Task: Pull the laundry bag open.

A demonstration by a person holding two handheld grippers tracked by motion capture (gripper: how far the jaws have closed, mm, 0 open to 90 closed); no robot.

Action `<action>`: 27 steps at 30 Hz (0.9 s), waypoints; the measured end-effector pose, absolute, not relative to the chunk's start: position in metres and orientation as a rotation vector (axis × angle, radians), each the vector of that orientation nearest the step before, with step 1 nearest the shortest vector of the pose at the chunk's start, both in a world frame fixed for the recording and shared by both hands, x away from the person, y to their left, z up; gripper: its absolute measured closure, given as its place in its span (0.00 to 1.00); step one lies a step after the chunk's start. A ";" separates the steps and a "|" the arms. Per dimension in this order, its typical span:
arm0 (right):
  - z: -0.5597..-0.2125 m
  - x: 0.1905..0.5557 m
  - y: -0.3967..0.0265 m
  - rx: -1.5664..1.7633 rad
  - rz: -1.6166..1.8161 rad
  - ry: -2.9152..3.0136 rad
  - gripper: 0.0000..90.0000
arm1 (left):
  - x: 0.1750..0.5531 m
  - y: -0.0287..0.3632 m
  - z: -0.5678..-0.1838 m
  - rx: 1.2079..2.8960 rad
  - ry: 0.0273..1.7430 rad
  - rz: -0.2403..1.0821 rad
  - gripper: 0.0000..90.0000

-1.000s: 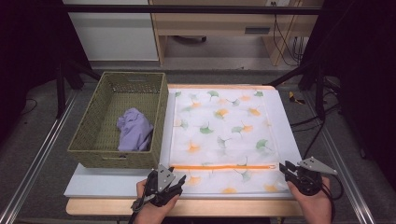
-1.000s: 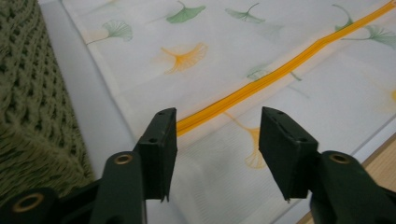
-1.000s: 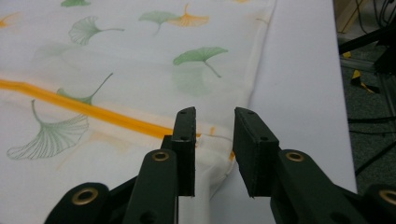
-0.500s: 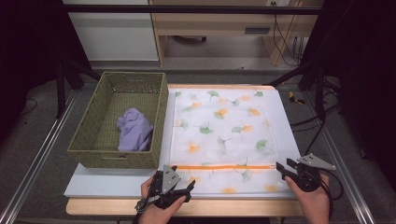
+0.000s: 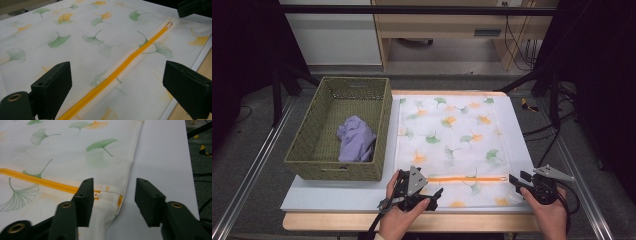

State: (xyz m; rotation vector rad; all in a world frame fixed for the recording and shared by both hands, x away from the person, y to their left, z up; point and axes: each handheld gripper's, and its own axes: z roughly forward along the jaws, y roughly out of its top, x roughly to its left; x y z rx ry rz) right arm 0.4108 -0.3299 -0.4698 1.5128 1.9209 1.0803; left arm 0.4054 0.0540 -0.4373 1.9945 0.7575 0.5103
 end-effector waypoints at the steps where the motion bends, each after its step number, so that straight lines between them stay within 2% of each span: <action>1: -0.470 0.411 -0.330 1.514 1.076 1.923 0.60 | 0.409 0.050 -0.436 1.988 0.754 0.509 0.10; 5: -0.472 0.413 -0.329 1.515 1.069 1.925 0.71 | 0.410 0.044 -0.434 1.998 0.744 0.523 0.13; 8: -0.474 0.414 -0.329 1.515 1.066 1.930 0.75 | 0.403 0.048 -0.436 2.015 0.735 0.562 0.13; 14: -0.479 0.418 -0.325 1.502 1.052 1.970 0.72 | 0.398 0.054 -0.441 1.986 0.778 0.529 0.14; 21: -0.483 0.419 -0.325 1.518 0.981 1.977 0.69 | 0.391 0.051 -0.438 1.998 0.741 0.556 0.14; 25: -0.484 0.418 -0.321 1.505 0.970 2.000 0.76 | 0.389 0.051 -0.440 2.009 0.731 0.565 0.17; 27: -0.483 0.418 -0.318 1.489 0.945 2.008 0.82 | 0.388 0.050 -0.441 2.019 0.728 0.570 0.18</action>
